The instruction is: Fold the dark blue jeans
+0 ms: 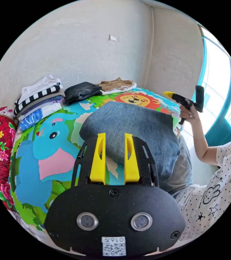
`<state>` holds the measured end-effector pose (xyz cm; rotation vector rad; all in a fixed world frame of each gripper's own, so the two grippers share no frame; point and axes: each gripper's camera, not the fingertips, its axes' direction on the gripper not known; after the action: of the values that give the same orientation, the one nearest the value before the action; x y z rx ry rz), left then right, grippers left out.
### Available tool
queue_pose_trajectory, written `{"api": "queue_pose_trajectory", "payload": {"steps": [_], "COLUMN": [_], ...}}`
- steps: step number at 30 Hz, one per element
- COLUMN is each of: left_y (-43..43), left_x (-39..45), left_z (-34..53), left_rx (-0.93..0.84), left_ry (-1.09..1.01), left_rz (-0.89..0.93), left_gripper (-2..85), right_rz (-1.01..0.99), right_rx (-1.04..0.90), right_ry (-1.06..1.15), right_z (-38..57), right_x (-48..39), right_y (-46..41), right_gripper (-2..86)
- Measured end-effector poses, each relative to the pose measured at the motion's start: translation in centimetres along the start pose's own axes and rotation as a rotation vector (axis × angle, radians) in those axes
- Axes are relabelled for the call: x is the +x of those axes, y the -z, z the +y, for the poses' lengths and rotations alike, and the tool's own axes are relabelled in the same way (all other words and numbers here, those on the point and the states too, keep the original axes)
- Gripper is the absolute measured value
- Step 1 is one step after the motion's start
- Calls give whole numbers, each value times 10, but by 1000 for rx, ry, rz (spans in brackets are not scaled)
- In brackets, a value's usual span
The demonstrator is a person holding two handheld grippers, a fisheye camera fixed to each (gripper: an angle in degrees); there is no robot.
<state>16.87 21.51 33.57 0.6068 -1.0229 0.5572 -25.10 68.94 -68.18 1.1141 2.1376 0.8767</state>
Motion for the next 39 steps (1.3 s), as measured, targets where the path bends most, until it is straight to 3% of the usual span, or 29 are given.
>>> {"api": "queue_pose_trajectory", "payload": {"steps": [6,10,13,21,24,27,31,34,36,39], "left_y": [14,24,26,38,31,19,22,34,36,28], "left_x": [30,46,54,83,94,105,121,141,156,180], "left_z": [34,49,50,26,18,13,10,6,1,-11], "left_rx": [70,63,55,113,94,59,56,97,100,71], "left_ry": [109,132,136,87,66,43,28,-40,-95,-152], "left_rz": [64,53,58,55,62,91,72,115,140,191], "left_gripper": [100,96,95,89,87,84,77,65,59,57], "right_rz": [-150,-159,-224,-71,121,189,117,201,306,312], "right_rx": [-412,-578,-560,-292,-376,-488,-458,-500,-429,-370], "right_ry": [-43,-96,-140,109,114,60,23,53,104,205], "right_z": [-73,-82,-86,-127,-110,-80,-90,-109,-126,-146], "right_x": [57,73,74,-8,-11,7,8,-1,-15,-40], "right_y": [-139,-194,-206,-134,-142,-173,-166,-160,-149,-156], "right_gripper": [83,82,59,15,16,21,29,25,7,0]}}
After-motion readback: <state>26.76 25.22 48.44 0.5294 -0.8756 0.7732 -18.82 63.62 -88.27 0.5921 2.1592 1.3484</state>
